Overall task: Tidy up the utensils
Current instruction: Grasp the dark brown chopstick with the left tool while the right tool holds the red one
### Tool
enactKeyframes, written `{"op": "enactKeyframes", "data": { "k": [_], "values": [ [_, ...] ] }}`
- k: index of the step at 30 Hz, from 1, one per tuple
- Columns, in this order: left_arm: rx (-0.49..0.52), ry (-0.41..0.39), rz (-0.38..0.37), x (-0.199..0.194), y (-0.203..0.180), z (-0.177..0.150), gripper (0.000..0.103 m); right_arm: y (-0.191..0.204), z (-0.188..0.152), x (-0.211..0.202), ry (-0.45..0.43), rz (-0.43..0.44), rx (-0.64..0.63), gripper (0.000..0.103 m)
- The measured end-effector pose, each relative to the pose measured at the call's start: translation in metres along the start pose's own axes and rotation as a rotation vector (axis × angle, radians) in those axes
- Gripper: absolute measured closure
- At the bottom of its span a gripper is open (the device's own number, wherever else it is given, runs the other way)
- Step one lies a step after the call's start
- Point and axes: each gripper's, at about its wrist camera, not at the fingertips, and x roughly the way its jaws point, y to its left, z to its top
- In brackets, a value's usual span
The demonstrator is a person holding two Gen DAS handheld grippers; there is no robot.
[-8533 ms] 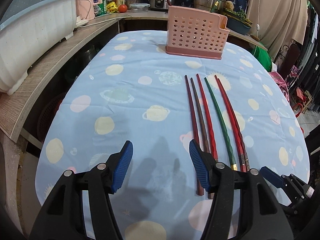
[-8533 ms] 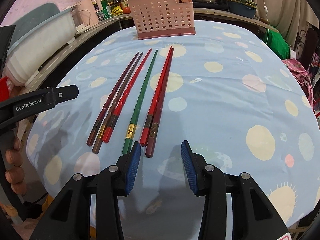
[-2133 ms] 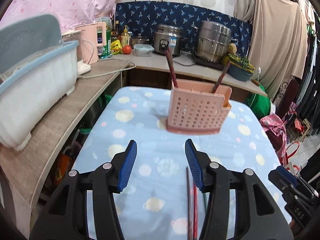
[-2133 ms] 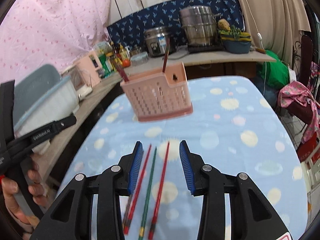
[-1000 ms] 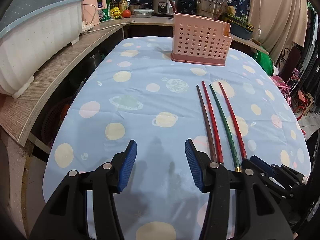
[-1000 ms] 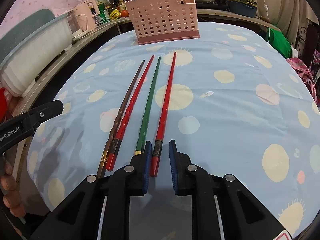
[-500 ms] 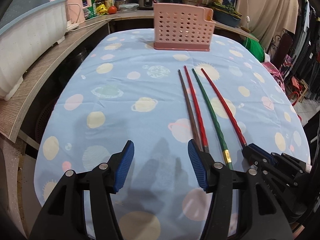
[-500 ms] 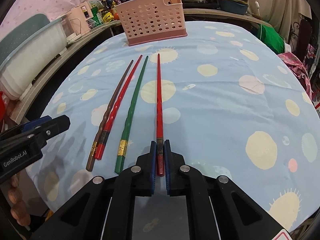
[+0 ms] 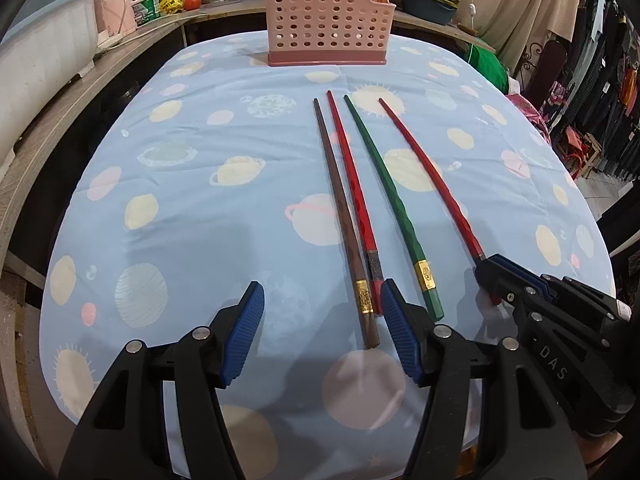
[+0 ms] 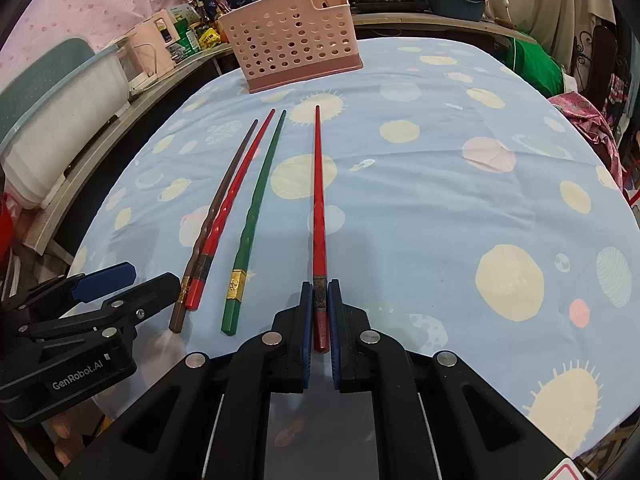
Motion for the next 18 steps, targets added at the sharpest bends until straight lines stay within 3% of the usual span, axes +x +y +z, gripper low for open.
{"op": "enactKeyframes", "data": {
  "k": [18],
  "values": [
    [-0.04,0.027,0.061,0.012,0.013,-0.004,0.046,0.0,0.0,0.0,0.0,-0.001,-0.002,0.096]
  ]
}}
